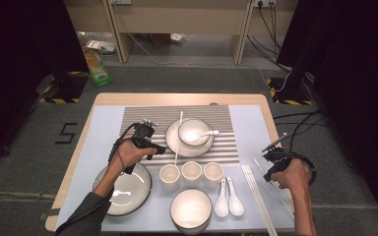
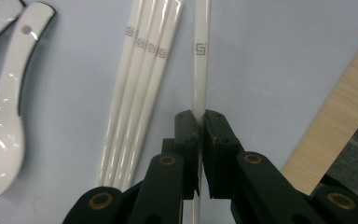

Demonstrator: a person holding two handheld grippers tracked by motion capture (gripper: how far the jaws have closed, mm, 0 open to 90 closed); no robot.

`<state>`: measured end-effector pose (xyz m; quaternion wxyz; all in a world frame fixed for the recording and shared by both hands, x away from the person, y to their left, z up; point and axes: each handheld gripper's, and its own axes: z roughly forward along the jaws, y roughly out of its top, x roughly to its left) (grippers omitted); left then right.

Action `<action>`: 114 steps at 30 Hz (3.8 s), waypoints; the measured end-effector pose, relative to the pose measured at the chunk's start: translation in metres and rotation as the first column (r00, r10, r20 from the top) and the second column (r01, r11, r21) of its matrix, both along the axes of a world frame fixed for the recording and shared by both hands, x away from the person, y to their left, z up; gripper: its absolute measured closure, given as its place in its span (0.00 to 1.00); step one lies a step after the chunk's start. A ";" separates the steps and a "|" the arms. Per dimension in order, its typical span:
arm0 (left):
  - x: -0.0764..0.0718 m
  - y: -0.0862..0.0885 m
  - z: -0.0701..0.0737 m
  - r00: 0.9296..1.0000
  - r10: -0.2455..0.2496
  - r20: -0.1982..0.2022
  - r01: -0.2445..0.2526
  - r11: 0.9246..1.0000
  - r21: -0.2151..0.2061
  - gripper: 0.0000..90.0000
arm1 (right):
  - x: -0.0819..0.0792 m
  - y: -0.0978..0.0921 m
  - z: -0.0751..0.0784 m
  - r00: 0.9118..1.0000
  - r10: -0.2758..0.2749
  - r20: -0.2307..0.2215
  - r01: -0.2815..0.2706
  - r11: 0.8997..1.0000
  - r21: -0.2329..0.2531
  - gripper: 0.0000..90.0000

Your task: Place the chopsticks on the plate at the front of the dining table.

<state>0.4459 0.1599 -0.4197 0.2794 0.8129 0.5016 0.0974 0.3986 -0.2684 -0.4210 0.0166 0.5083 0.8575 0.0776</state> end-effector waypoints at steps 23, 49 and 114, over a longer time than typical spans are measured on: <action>-0.002 0.003 0.009 1.000 -0.007 0.018 0.007 1.000 -0.013 0.33 | 0.003 0.012 0.090 0.970 0.023 0.240 -0.073 0.977 0.199 0.94; -0.017 -0.004 0.031 0.996 -0.067 0.062 0.072 0.994 -0.081 0.27 | 0.026 0.091 0.149 0.914 0.103 0.393 -0.261 0.890 0.373 0.94; -0.036 -0.049 0.073 0.974 -0.140 0.178 0.188 0.938 -0.292 0.28 | 0.058 0.190 0.130 0.913 0.020 0.408 -0.277 0.762 0.585 0.94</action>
